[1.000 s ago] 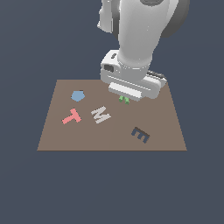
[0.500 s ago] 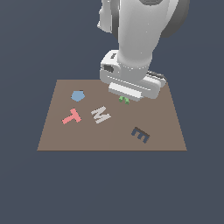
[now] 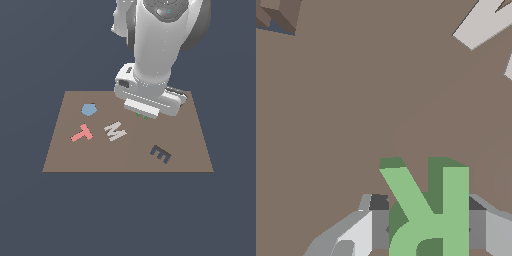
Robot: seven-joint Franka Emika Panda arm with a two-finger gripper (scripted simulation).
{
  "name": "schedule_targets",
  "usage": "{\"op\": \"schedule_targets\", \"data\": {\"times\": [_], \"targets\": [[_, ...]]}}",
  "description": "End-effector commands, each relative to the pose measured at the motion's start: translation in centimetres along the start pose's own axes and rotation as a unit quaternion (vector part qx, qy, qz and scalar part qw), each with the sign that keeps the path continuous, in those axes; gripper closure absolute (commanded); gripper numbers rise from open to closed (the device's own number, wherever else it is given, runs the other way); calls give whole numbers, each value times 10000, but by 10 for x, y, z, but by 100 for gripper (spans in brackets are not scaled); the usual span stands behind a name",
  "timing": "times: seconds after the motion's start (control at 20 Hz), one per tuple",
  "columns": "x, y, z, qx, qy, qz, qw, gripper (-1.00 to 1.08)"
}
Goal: Insert a designated object into the corresponding slot on a board.
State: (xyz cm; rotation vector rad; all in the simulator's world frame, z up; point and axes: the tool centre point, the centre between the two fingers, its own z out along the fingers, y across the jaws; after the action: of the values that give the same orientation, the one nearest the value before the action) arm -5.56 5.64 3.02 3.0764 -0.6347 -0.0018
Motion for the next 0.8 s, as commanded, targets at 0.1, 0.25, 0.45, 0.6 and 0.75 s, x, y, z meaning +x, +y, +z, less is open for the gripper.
{"op": "schedule_targets", "data": {"times": [0.1,0.25,0.45,0.6,0.75], "targets": [[0,0,0,3,5,-2,10000,108],[0,0,0,3,5,-2,10000,108],[0,0,0,3,5,-2,10000,108],[-1,-1,0,4,4,27,10000,108],[-3,-1,0,4,4,113,9999,108]]}}
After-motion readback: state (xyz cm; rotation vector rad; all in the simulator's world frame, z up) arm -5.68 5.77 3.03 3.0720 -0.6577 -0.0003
